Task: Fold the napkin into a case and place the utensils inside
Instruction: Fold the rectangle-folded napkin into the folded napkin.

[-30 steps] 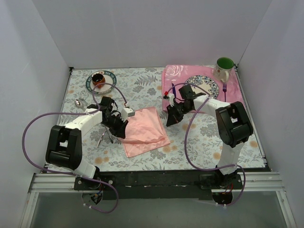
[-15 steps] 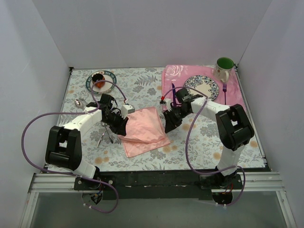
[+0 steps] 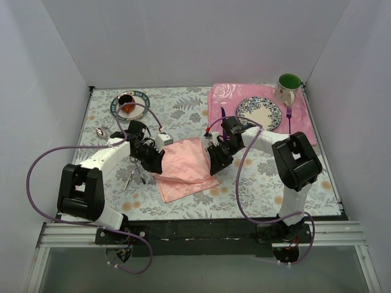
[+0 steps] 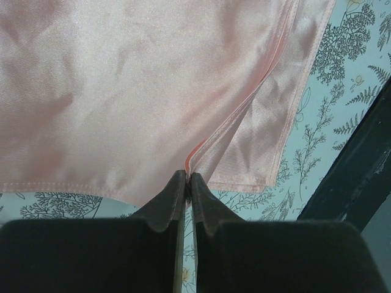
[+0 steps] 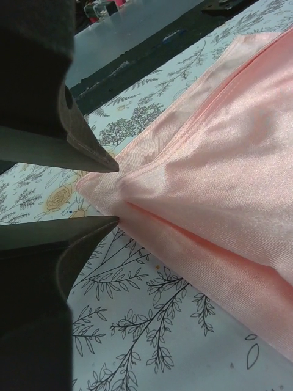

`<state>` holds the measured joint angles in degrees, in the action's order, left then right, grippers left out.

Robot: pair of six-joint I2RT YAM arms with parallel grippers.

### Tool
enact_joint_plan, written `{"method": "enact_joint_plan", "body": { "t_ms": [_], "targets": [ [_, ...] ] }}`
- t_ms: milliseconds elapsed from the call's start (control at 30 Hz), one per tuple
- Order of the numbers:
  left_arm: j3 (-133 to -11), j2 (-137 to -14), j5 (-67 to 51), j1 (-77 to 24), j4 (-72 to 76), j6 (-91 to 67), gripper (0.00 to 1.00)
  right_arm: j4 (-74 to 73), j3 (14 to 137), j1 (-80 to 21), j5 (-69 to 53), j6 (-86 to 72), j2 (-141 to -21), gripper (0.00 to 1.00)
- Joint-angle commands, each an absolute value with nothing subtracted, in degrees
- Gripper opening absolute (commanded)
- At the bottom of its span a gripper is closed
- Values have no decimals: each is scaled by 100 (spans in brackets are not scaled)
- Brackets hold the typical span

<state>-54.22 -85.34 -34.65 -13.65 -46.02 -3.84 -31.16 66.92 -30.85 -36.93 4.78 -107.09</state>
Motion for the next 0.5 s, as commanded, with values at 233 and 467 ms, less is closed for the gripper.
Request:
{"method": "enact_joint_plan", "body": {
  "t_ms": [233, 467],
  "targets": [
    [-5274, -8227, -3472, -1389, -4465, -299, 0, -2874, 6618, -3199, -3779, 44, -10890, 42],
    [-5194, -8200, -3481, -1380, -4430, -308, 0, -3067, 6671, -3191, -3850, 97, -10539, 41]
  ]
}}
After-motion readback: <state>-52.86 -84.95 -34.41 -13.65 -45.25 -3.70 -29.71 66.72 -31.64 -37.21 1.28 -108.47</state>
